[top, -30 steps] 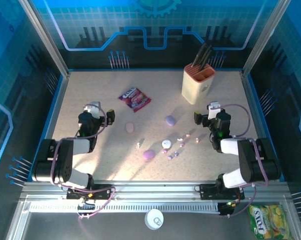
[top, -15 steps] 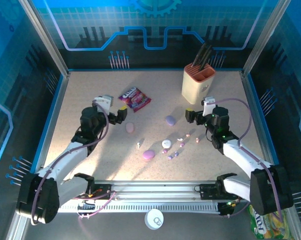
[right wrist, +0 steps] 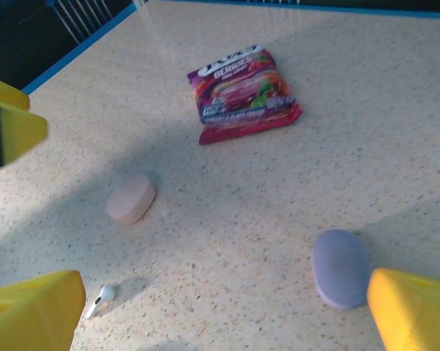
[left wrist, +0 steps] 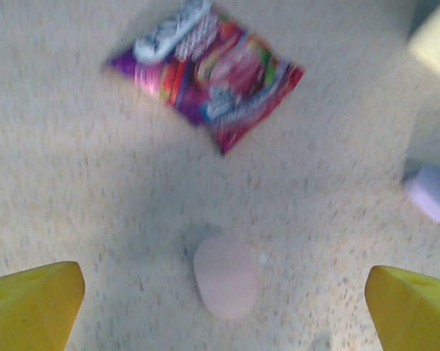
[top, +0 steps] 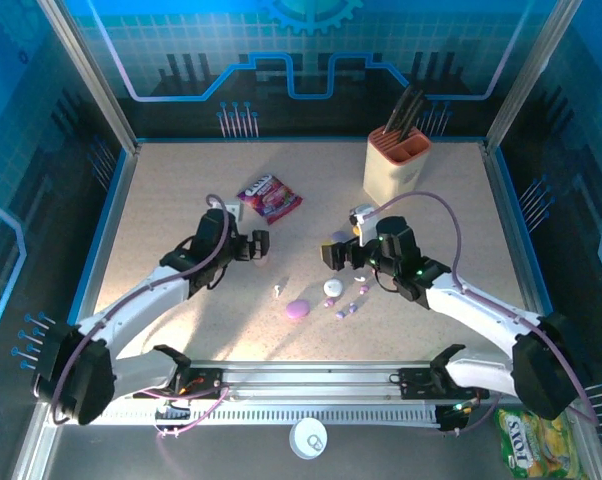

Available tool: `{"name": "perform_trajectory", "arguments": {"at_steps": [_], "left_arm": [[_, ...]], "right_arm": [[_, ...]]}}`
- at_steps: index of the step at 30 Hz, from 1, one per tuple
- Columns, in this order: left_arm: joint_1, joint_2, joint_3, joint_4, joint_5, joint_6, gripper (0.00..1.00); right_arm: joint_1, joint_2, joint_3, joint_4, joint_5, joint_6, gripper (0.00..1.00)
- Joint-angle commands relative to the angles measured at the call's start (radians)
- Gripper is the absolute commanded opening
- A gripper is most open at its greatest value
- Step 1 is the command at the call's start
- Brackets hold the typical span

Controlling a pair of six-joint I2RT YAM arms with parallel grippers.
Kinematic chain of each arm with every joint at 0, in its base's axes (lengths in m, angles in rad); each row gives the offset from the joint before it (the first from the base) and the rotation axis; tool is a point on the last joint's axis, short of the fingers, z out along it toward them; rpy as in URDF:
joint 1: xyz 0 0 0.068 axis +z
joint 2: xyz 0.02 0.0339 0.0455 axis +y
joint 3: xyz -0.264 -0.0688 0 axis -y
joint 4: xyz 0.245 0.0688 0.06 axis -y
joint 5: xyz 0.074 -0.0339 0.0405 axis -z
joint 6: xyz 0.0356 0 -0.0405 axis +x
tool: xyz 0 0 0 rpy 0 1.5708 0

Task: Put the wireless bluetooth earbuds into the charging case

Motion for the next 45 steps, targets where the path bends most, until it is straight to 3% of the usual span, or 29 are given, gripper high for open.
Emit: {"name": "perform_trajectory", "arguments": {"at_steps": [1, 11, 22, 33, 36, 39, 45], "left_arm": [[-0.028, 0.070, 0.064, -0.139, -0.090, -0.141, 0.99], [-0.066, 0.338, 0.190, -0.200, -0.058, -0.173, 0.97], [-0.082, 0.510, 0.255, -0.198, -0.024, -0.201, 0.80], [-0.080, 0.562, 0.263, -0.178, -0.044, -0.214, 0.44], [-0.080, 0.545, 0.256, -0.160, -0.022, -0.178, 0.39], [-0.081, 0.504, 0.244, -0.131, 0.013, -0.103, 0.39], [-0.082, 0.359, 0.130, 0.087, 0.198, 0.149, 0.34]], "right_arm": [[0.038, 0.033, -0.025, 0.025, -0.027, 0.037, 1.00], [0.061, 0.117, -0.062, 0.099, -0.071, 0.085, 1.00], [0.062, 0.160, -0.068, 0.134, -0.089, 0.080, 1.00], [0.061, 0.167, -0.063, 0.138, -0.074, 0.088, 1.00], [0.059, 0.150, -0.050, 0.124, -0.062, 0.088, 1.00], [0.051, 0.137, 0.002, -0.012, -0.043, 0.116, 1.00], [-0.026, 0.101, 0.082, -0.226, -0.006, 0.240, 1.00]]}}
